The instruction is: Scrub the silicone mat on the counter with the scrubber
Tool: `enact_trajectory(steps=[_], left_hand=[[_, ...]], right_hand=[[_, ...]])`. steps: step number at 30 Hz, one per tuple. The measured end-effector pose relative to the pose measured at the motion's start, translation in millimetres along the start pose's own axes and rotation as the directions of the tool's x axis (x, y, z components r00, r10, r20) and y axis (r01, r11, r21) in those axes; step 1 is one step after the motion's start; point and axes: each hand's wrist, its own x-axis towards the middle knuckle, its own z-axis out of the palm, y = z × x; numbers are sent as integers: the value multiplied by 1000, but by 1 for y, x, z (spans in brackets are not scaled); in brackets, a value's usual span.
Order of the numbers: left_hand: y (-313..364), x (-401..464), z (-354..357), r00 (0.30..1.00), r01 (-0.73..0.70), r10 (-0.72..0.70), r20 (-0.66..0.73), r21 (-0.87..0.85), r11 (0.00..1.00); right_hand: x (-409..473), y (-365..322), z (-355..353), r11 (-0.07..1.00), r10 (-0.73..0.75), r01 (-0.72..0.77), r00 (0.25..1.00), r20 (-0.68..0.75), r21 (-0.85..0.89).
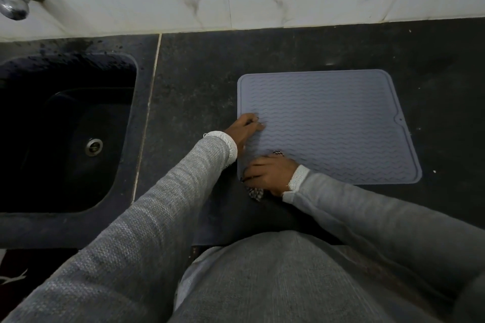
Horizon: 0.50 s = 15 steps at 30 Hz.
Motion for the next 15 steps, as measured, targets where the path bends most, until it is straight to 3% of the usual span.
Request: enact_trajectory(steps=[9,11,12,13,14,15], left_hand=[[4,-1,-1,1000,7,-7,23,-18,1000],[3,-5,-1,996,-88,82,35,236,968],[1,-8,-4,984,-178,159,80,500,847],[-1,-12,-6,966,-251,205,157,753,608],[-4,-14,-8,943,-312,239,232,865,393],[-6,-18,-8,927,-349,246,284,894,281]], right_hand=[[-82,25,-15,987,159,-159,987,-6,-37],[-82,22,-13,980,196,-196,981,8,-19],[-79,21,-12,976,217,-217,976,5,-8],[-78,21,-11,972,234,-234,972,-5,2],[-78,21,-11,970,242,-242,970,-19,17],[-78,22,-11,969,245,-244,969,-25,35]])
